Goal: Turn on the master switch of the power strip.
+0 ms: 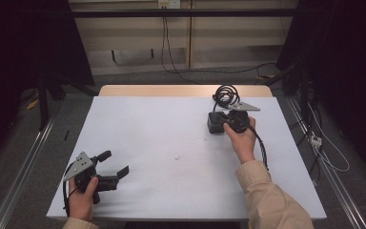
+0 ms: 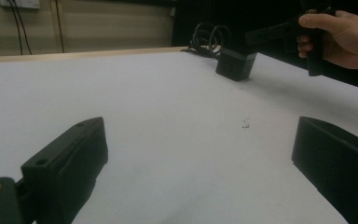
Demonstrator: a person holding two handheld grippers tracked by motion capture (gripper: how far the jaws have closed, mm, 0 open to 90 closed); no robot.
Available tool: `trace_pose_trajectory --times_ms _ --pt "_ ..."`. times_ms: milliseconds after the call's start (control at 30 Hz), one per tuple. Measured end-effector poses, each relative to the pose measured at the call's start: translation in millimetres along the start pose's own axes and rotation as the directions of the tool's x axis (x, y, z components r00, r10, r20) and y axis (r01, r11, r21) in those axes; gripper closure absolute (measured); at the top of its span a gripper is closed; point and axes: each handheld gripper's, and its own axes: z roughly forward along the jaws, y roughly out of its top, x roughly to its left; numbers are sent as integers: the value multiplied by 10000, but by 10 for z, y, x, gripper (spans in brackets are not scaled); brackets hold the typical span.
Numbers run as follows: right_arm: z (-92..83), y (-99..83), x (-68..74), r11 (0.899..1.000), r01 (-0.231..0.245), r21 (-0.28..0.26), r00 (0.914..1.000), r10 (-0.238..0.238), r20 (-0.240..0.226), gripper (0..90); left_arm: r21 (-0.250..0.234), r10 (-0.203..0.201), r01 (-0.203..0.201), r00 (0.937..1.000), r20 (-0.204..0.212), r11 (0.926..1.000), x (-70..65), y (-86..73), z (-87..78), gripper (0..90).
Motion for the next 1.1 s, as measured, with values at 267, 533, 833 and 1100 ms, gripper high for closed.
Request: trace_pose_trajectory --times_ms 267,533,833,1100 --pt "-65 -64 53 9999 24 115 9994 -20 -349 672 -98 -74 73 9999 -81 9999 3 -6 -24 31" --pt "-227 -160 129 9998 -206 66 9958 212 -891 443 -56 8 -8 10000 10 10000 -4 7 24 31" --pt "-438 -313 201 9999 -71 141 9915 88 -1301 290 -57 8 -8 10000 -76 10000 7 2 15 31" --pt "-602 -433 232 9994 37 347 9896 13 -1435 241 -56 -8 7 10000 -88 10000 -2 -6 23 31"
